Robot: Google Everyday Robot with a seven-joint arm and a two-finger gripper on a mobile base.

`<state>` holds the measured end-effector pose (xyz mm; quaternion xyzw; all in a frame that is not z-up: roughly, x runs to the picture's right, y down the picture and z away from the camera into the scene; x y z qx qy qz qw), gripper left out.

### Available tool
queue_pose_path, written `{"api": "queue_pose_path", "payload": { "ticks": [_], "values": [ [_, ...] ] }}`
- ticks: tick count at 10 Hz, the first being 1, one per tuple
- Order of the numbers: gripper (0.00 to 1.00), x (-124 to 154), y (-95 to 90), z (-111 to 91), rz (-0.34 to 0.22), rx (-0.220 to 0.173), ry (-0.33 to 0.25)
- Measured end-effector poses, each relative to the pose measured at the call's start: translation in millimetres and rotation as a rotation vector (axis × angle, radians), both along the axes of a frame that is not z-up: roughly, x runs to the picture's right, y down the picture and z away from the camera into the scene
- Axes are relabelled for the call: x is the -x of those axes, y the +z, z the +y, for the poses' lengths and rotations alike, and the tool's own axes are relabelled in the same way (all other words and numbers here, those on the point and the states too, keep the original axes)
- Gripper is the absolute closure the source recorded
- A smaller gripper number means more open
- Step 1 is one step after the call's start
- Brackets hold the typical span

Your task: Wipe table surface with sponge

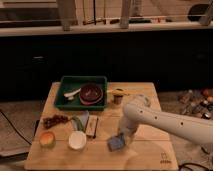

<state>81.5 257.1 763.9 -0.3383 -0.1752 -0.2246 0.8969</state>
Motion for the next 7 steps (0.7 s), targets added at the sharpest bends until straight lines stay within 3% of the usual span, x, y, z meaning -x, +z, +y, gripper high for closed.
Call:
{"api": "queue_pose_path", "payload": {
  "ticks": [2,4,7],
  "values": [
    [1.00,34.0,-4.7,6.9,-0.061,0.001,-0.052],
    [1.00,45.5,-18.6,25.2,-0.104,0.016,-0.099],
    [1.00,29.8,-36.4,52.0,-0.109,0.043,-0.117]
  ]
}}
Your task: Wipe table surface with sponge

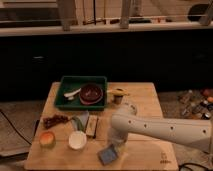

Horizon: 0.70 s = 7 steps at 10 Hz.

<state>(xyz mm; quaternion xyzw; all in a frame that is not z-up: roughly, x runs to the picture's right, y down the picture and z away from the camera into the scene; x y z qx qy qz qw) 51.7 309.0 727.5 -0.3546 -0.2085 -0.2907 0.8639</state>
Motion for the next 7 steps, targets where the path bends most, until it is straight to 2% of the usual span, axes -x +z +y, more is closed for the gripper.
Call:
{"api": "queue_pose_path", "payload": {
  "ticks": [3,4,5,7],
  "values": [
    [1.00,-49.6,4.5,-1.3,0.064,0.007,0.029],
    [1.00,-66.4,10.1,-9.0,0.095,0.003,0.045],
    [1.00,-75.7,19.4,-20.8,0.117,-0.008,0.062],
    [1.00,-75.7,31.0,-35.0,0.126,-0.018,0.070]
  ]
}}
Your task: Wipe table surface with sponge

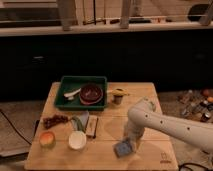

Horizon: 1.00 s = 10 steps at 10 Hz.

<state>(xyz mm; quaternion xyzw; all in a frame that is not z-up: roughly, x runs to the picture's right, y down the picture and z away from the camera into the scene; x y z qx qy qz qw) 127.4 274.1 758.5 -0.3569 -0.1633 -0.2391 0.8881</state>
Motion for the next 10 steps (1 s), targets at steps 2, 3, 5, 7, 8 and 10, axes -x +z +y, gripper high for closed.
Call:
{"api": "queue_pose_path", "payload": {
  "ticks": [2,3,5,7,8,10],
  "values": [
    [1.00,20.1,9.3,-10.6,-0.013,-0.007,-0.002],
    [1.00,34.6,12.1,-13.8,-0.025,-0.007,-0.008],
    [1.00,76.5,13.1,-13.5,-0.088,0.000,-0.044],
    [1.00,93.6,5.8,-1.5,-0.135,0.017,-0.076],
    [1.00,95.6,2.6,5.6,-0.147,0.027,-0.085],
    [1.00,83.6,-1.9,17.6,-0.150,0.041,-0.088]
  ]
}}
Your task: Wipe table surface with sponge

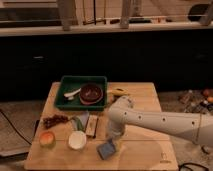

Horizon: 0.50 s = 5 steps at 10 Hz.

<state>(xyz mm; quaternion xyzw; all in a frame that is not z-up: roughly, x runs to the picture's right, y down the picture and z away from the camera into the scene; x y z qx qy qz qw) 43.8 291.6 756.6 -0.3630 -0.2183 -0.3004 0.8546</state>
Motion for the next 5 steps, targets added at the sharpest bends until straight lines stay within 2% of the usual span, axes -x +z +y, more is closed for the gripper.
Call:
{"api": "queue_pose_path", "payload": {
  "ticks": [2,4,5],
  "values": [
    [1.00,-30.1,-0.8,4.5,0.024,0.003,0.017],
    [1.00,-68.7,4.0,-3.8,0.072,-0.010,0.062],
    [1.00,-75.3,6.5,-9.0,0.081,-0.017,0.073]
  ]
}}
